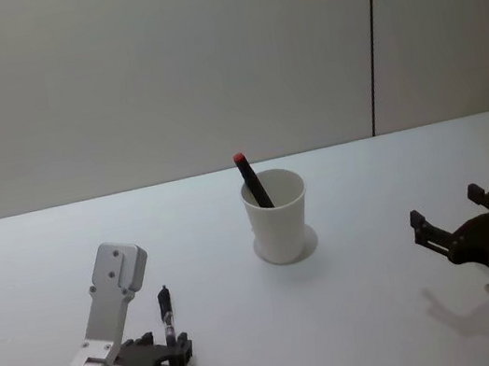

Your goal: Place the pen into the pen holder.

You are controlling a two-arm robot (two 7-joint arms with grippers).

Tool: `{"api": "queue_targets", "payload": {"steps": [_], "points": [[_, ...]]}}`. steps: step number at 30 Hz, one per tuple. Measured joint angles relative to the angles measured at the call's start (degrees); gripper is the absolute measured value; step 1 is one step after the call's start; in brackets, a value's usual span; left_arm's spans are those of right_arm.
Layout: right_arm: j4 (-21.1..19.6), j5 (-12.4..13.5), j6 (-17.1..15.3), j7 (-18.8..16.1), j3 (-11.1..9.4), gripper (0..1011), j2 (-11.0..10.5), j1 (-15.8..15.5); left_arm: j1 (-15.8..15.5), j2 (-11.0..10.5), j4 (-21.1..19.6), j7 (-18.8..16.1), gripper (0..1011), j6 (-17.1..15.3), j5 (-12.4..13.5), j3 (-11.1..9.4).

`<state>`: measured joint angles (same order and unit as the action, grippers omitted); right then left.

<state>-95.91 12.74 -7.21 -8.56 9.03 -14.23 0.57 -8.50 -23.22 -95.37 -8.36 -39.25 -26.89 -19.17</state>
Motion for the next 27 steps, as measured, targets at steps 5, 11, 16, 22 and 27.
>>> {"api": "queue_targets", "payload": {"steps": [5,11,16,22,27], "points": [[0.00,0.00,0.00,0.00,0.00,1002,0.00,0.00,-0.04,0.28,0.20,-0.29,396,-0.36,-0.11,0.15],[0.00,0.00,0.00,0.00,0.00,1001,0.00,0.00,-0.04,0.56,0.41,-0.47,198,-0.78,-0.13,0.31],[0.00,0.00,0.00,0.00,0.00,1002,0.00,0.00,0.00,0.77,0.51,-0.55,126,-1.01,-0.13,0.45],[0.00,0.00,0.00,0.00,0.00,1001,0.00,0.00,0.09,0.93,0.54,-0.55,126,-1.22,-0.10,0.59],[0.00,0.00,0.00,0.00,0.00,1001,0.00,0.00,0.24,1.03,0.49,-0.55,126,-1.28,0.02,0.72]]}}
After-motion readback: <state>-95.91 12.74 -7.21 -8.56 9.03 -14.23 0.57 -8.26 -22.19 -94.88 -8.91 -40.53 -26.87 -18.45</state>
